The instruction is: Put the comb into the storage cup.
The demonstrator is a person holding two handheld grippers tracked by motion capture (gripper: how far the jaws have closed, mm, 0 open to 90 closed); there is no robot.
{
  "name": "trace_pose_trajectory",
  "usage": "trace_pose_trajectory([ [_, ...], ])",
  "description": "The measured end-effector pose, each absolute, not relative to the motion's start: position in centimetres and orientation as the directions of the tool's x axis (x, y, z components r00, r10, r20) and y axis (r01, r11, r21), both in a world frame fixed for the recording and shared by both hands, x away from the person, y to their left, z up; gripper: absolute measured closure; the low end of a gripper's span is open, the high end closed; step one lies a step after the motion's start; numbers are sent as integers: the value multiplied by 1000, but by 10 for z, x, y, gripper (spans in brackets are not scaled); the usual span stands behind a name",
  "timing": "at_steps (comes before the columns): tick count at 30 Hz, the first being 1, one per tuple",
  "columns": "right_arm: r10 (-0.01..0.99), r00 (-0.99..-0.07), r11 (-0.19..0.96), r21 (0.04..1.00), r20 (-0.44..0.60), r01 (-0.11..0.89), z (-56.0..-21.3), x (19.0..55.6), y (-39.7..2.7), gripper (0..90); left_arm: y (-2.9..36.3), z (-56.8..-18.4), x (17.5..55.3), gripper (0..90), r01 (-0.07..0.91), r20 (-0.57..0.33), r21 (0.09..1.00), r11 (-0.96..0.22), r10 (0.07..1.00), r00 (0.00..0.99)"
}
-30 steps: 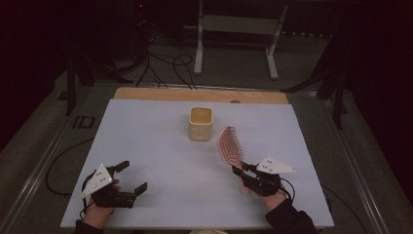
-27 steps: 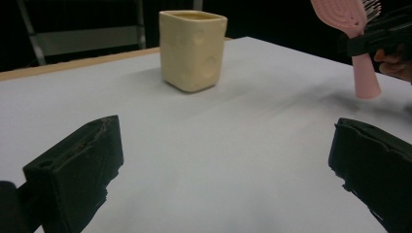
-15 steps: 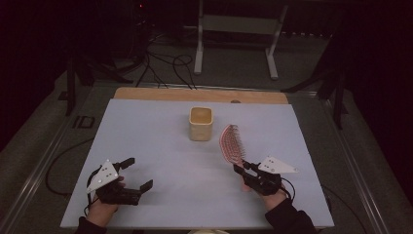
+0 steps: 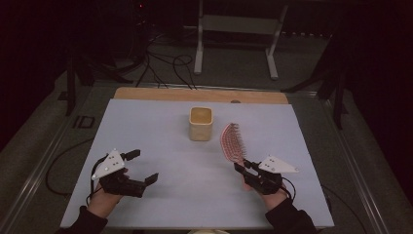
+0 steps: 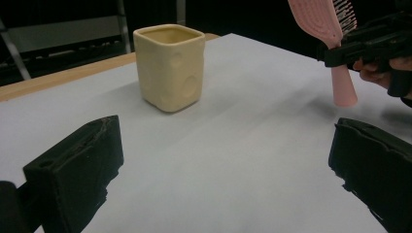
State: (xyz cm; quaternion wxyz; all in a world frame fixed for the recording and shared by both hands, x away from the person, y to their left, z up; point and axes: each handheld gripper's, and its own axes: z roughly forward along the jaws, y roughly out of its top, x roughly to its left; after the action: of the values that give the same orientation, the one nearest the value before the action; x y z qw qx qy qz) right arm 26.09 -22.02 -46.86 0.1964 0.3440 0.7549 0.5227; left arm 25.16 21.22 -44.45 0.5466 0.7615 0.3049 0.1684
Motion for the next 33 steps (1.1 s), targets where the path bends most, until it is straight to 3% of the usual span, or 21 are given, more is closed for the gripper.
trace_pose_trajectory([
  [13,726,-684,215,924,65,316,-467,260,-218,703,198,-412,264,3,229,-11,932,-279,612,791],
  [33,731,-677,192,928,82,320,-466,260,-221,704,154,-380,290,3,298,-75,912,-282,600,797],
])
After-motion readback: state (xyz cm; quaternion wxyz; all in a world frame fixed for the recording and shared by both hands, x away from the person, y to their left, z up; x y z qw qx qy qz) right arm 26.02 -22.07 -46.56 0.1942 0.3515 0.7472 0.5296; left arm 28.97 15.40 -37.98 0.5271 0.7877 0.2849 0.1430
